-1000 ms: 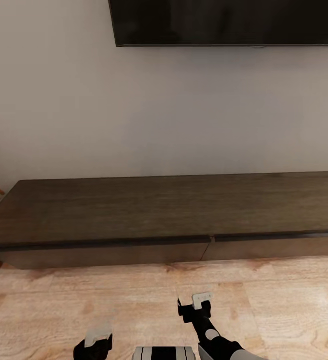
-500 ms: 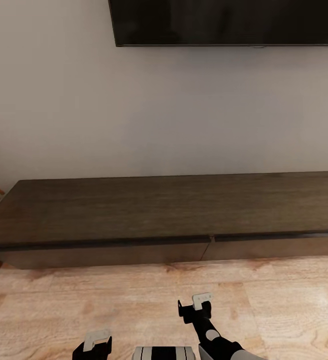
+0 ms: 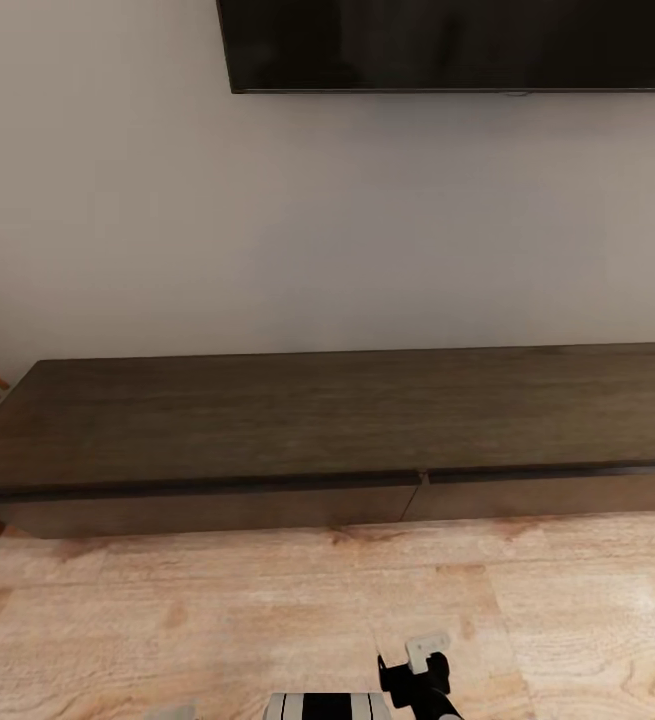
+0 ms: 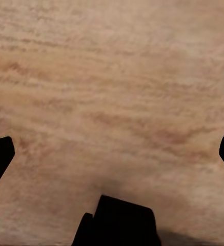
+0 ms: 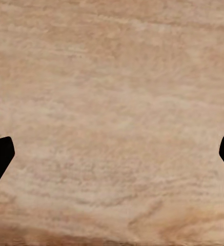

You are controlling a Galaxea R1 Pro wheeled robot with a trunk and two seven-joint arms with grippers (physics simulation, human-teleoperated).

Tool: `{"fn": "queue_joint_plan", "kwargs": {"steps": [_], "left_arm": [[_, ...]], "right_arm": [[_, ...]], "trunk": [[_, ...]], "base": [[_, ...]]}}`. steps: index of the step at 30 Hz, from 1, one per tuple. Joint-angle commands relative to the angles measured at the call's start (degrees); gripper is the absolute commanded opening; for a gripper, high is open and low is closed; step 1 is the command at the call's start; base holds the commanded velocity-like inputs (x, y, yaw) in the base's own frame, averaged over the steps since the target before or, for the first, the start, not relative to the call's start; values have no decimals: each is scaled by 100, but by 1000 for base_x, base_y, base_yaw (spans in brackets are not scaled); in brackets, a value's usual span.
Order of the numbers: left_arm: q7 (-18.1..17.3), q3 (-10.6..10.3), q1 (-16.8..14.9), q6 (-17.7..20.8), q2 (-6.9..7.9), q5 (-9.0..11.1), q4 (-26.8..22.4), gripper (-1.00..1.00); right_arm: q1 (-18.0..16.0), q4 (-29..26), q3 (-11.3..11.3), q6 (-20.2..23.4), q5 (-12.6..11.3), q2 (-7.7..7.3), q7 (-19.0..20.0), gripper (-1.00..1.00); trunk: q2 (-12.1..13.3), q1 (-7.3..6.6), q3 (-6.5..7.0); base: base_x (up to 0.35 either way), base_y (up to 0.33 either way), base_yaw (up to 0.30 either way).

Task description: Place each of the two pumpkins and all three candles from the living room inside a cabinet in the living room (use any cabinet), then make sure every cabinet is closed, and position the cauldron so it is next to a table in the living room.

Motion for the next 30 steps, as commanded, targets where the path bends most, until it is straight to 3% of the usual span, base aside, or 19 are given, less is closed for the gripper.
{"fn": "queue_joint_plan", "kwargs": {"steps": [1,8,30], "left_arm": [[1,33,33,0,1,-2,-2,100],[3,62,54,0,0,3,-4,100],[3,63,54,-9,2,5,-2,100]], "right_arm": [[1,33,1,-2,-2,-3,0,100],[6,107,1,-6,-19,-11,-8,100],[19,107,1,-7,-26,-3,-1,100]], "trunk": [[0,0,0],[0,0,2],[0,0,105]], "base": [[0,0,0],[0,0,-105],[0,0,-262]]}}
